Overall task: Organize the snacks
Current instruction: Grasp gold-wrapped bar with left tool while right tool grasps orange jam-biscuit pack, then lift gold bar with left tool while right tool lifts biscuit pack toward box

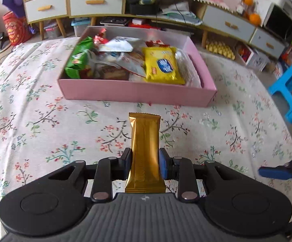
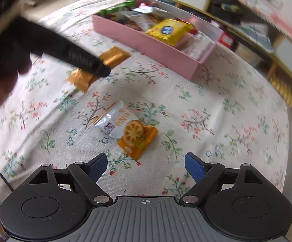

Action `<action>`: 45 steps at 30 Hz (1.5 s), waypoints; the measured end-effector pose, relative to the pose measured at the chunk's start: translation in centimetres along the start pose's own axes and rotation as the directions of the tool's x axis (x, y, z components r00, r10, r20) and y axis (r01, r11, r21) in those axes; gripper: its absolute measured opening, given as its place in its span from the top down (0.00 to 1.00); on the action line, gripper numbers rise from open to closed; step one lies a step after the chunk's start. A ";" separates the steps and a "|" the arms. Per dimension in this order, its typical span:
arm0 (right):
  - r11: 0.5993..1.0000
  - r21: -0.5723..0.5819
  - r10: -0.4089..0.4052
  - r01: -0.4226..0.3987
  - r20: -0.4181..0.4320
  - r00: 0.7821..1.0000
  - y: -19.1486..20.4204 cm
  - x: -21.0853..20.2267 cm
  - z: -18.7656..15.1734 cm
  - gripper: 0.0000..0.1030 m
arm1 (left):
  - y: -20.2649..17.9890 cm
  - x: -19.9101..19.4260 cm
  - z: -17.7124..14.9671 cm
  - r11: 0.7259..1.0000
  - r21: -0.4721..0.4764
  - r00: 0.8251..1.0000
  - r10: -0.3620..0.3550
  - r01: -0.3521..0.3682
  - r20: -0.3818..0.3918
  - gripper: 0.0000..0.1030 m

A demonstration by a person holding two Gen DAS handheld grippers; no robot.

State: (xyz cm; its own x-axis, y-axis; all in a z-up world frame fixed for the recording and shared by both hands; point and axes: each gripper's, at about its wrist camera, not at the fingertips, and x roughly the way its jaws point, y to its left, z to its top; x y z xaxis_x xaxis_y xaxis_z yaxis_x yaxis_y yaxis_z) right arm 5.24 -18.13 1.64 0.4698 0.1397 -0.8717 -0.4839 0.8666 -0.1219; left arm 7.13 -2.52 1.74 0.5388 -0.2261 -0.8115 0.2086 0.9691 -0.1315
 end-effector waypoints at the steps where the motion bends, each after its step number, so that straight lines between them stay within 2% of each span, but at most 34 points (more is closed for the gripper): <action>1: 1.000 -0.025 0.004 -0.004 0.013 1.000 0.3 0.1 0.1 0.17 | 0.3 -0.2 0.1 1.000 -0.009 1.000 -0.002 0.002 0.002 0.75; 7: 0.997 -0.072 0.024 -0.018 0.082 0.996 0.8 1.0 0.6 0.17 | 1.1 -0.3 0.4 0.999 -0.053 1.000 -0.012 0.012 0.002 0.75; 10: 0.996 -0.085 0.028 -0.021 0.081 0.996 0.9 1.8 0.9 0.17 | 1.2 -0.2 0.4 0.998 -0.060 1.000 -0.015 0.014 -0.004 0.75; 13: 0.997 -0.072 0.023 -0.016 0.091 0.996 0.7 2.6 1.1 0.17 | 1.4 -0.2 0.5 0.998 -0.062 1.000 -0.020 0.020 -0.006 0.75; 16: 0.998 -0.024 0.061 -0.059 0.104 0.993 0.3 3.1 1.5 0.17 | 1.4 -0.1 0.5 0.998 -0.065 1.000 -0.023 0.023 -0.008 0.75; 20: 0.989 0.030 0.142 -0.145 0.069 0.987 0.3 3.4 2.0 0.23 | 1.7 0.0 0.6 0.997 -0.075 1.000 -0.020 0.019 -0.012 0.75; 22: 0.986 0.031 0.163 -0.164 0.053 0.985 0.5 3.1 2.3 0.34 | 1.9 0.0 0.6 0.997 -0.080 1.000 -0.020 0.019 -0.012 0.75; 23: 0.985 0.023 0.167 -0.168 0.047 0.985 0.8 3.0 2.4 0.42 | 1.9 -0.1 0.6 0.996 -0.083 1.000 -0.021 0.020 -0.011 0.75; 24: 0.985 0.018 0.168 -0.169 0.042 0.985 1.1 2.9 2.5 0.46 | 2.0 -0.1 0.6 0.996 -0.084 1.000 -0.021 0.020 -0.010 0.75; 28: 0.984 -0.002 0.180 -0.181 0.037 0.983 2.2 2.7 2.6 0.49 | 2.2 -0.2 0.7 0.995 -0.093 1.000 -0.024 0.023 -0.008 0.75; 36: 0.983 0.058 0.172 -0.175 0.045 0.984 2.3 2.2 3.2 0.50 | 2.6 -0.4 0.9 0.994 -0.107 1.000 -0.029 0.028 -0.002 0.75; 45: 0.981 0.147 0.115 -0.125 0.075 0.991 1.2 1.6 3.6 0.50 | 2.6 -0.3 1.0 0.994 -0.104 1.000 -0.028 0.028 0.000 0.75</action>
State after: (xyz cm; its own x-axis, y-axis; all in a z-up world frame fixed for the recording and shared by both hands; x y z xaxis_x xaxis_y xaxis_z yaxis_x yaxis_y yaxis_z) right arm 8.07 -15.14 1.81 0.4650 0.2741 -0.8418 -0.4252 0.9032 0.0592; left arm 8.31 -0.05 2.20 0.5330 -0.2530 -0.8074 0.1375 0.9675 -0.2124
